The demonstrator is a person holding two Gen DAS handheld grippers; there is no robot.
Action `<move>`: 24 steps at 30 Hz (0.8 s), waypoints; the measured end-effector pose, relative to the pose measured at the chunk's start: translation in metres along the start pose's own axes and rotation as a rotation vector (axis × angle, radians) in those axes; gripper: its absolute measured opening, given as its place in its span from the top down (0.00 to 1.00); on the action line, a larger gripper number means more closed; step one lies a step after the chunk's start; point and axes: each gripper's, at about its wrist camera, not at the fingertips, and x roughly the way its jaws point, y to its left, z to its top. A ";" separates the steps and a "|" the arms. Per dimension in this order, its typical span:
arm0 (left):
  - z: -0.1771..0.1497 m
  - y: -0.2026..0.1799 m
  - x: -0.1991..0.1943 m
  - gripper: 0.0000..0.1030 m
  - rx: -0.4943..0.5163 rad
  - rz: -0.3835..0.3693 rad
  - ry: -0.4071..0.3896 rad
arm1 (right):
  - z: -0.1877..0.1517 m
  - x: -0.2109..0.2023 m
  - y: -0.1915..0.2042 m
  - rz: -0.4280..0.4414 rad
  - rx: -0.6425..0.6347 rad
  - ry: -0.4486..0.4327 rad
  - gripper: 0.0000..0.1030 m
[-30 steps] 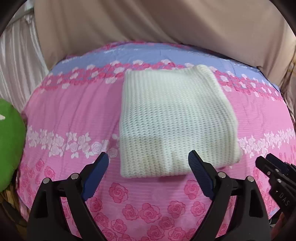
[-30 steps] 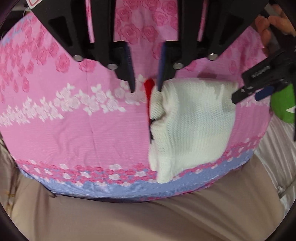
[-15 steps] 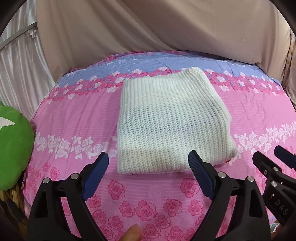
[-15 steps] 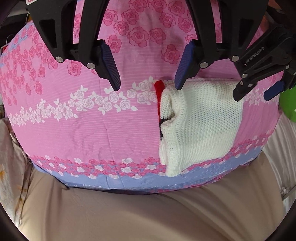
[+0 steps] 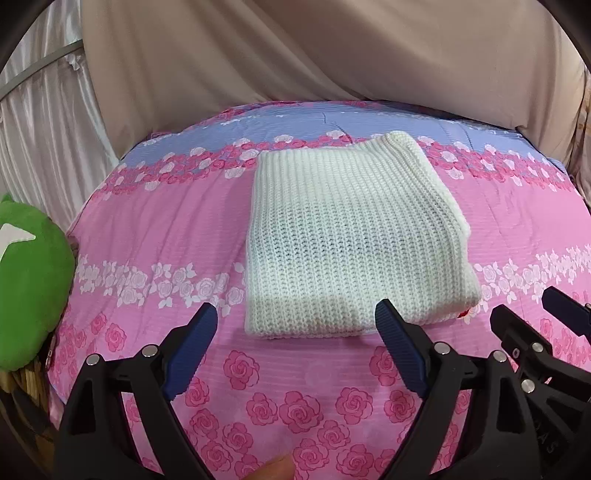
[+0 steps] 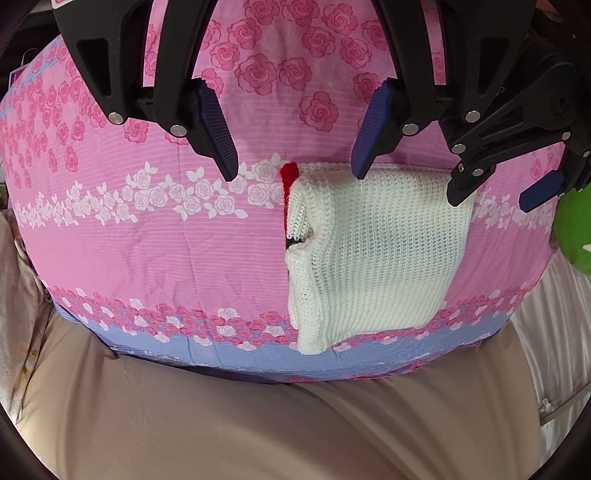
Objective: Fold small clothes
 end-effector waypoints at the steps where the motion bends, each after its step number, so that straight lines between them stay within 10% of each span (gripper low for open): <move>1: -0.001 0.000 0.000 0.18 -0.002 0.000 0.002 | 0.000 0.000 0.001 0.002 -0.002 0.000 0.40; 24: -0.003 0.005 0.005 0.21 -0.015 0.023 0.034 | -0.001 0.001 0.009 -0.005 -0.011 0.014 0.40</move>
